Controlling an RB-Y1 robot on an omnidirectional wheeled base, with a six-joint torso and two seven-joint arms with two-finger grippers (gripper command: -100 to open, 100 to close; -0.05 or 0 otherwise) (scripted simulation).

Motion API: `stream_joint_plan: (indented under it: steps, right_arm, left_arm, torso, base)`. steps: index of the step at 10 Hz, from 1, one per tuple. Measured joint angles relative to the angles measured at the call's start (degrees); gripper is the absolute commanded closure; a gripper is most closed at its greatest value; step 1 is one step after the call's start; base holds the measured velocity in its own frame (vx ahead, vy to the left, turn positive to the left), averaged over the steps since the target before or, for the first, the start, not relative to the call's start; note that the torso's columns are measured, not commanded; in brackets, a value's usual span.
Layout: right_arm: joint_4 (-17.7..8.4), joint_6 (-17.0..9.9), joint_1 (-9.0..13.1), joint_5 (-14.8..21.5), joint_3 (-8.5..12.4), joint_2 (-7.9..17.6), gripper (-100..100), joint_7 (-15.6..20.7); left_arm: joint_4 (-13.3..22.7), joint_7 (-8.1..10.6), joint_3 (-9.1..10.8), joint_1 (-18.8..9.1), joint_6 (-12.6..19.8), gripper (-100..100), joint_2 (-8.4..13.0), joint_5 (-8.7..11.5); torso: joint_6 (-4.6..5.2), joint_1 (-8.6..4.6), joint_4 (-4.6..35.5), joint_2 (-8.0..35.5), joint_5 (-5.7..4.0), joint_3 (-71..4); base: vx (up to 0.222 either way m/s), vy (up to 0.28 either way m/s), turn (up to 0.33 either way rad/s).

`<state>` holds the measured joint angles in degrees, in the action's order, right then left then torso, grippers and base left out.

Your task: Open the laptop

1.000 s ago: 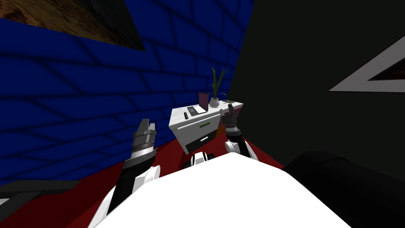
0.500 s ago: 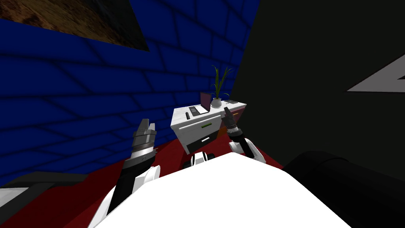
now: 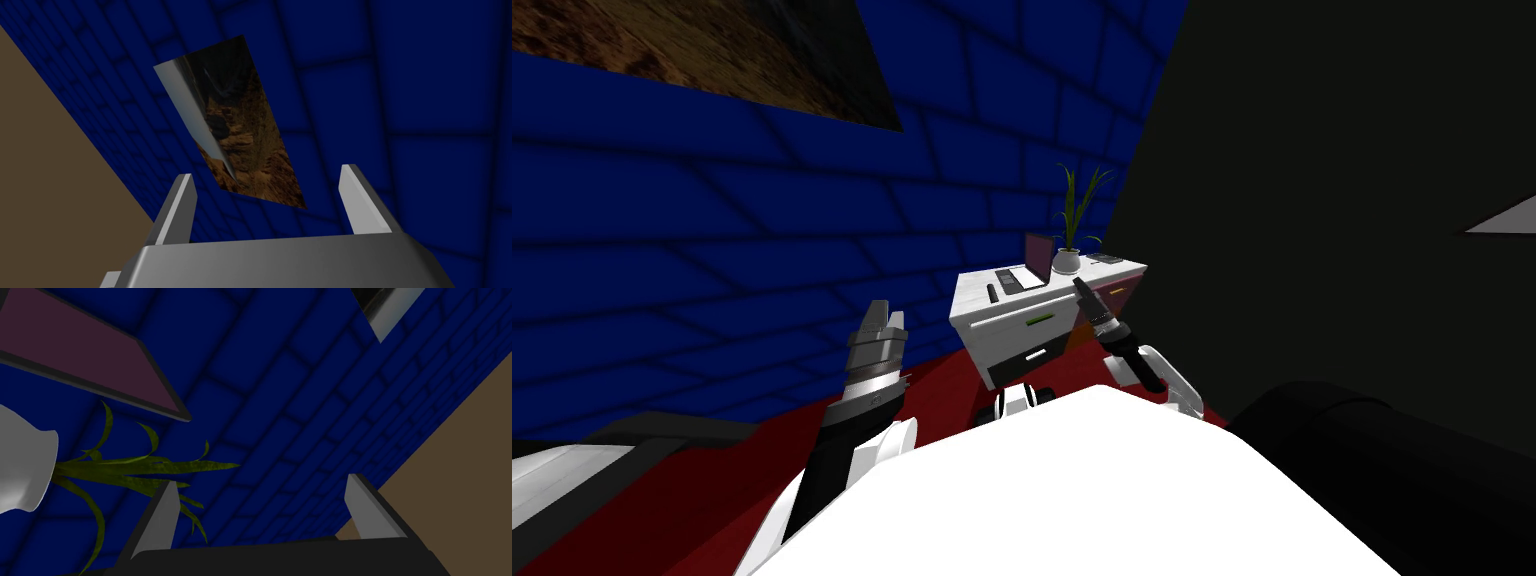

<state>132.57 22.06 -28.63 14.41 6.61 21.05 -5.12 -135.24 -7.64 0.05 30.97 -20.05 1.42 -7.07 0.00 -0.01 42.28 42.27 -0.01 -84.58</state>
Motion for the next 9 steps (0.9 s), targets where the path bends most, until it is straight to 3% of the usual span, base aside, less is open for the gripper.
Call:
stream_joint_plan:
  steps: [9]
  right_arm:
    - [-4.7, -4.3, -1.3, 8.6, 8.6, 15.5, -100, 1.3]
  left_arm:
    - [0.0, 0.00, 0.00, 0.0, 0.0, 0, 0.0, 0.0]
  torso:
    - [-0.01, 0.02, 0.0, 0.0, 0.01, 0.0]
  base:
    - [0.032, 0.007, 0.079]
